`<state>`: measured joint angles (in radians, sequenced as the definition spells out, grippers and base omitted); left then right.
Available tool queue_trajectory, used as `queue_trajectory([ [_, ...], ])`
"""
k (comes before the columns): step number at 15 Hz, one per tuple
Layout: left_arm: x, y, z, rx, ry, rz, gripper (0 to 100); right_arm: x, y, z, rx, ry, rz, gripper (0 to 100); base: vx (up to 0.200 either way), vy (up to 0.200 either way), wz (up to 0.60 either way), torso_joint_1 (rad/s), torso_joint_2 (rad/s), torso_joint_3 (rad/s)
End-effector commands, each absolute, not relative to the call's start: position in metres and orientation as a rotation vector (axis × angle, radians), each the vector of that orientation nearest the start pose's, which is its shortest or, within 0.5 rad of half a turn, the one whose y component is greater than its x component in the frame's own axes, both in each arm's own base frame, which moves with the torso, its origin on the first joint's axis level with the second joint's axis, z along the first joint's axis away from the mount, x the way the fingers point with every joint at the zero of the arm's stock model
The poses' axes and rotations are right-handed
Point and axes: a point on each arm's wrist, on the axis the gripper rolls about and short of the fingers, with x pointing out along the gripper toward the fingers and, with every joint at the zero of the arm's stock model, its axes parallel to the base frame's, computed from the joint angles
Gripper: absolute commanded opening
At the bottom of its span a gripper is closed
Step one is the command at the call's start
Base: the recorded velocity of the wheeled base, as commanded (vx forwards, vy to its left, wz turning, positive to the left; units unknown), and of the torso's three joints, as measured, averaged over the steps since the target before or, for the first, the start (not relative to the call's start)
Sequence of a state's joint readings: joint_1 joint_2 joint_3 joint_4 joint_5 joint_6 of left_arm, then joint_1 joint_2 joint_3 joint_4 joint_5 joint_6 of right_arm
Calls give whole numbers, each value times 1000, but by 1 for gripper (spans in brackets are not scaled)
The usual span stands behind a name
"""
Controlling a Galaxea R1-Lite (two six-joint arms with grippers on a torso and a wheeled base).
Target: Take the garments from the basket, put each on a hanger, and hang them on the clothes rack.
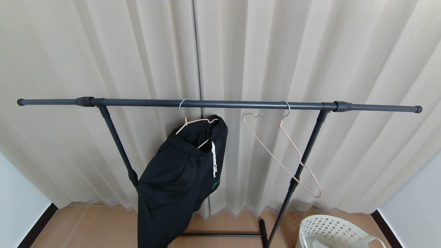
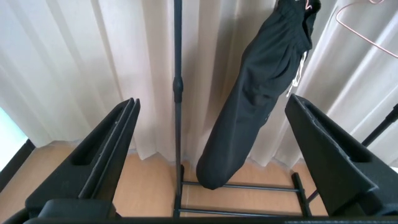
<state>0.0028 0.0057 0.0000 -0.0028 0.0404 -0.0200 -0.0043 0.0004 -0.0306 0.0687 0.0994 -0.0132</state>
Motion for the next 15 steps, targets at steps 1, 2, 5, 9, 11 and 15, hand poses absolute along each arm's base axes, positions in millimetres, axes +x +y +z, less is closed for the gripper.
queue_trajectory([
  [1, -22, 1, 76, -20, 4, 43, 100, -25, 2, 77, -12, 36, 95, 100, 0, 0, 0, -85, 222, 115],
  [2, -22, 1, 76, -20, 4, 43, 100, -25, 2, 77, -12, 36, 97, 100, 0, 0, 0, -100, 242, 124],
  [5, -22, 1, 76, -20, 6, 43, 100, -25, 2, 77, -10, 36, 95, 100, 0, 0, 0, -121, 277, 155],
  [9, -22, 1, 76, -21, 6, 45, 100, -25, 2, 77, -9, 36, 95, 100, 0, 0, 0, -146, 337, 187],
  [11, -22, 1, 76, -21, 4, 45, 100, -25, 2, 77, -10, 38, 97, 100, 0, 0, 0, -144, 342, 190],
  [15, -22, 1, 76, -20, 6, 43, 100, -25, 2, 77, -10, 36, 94, 100, 0, 0, 0, -141, 354, 195],
])
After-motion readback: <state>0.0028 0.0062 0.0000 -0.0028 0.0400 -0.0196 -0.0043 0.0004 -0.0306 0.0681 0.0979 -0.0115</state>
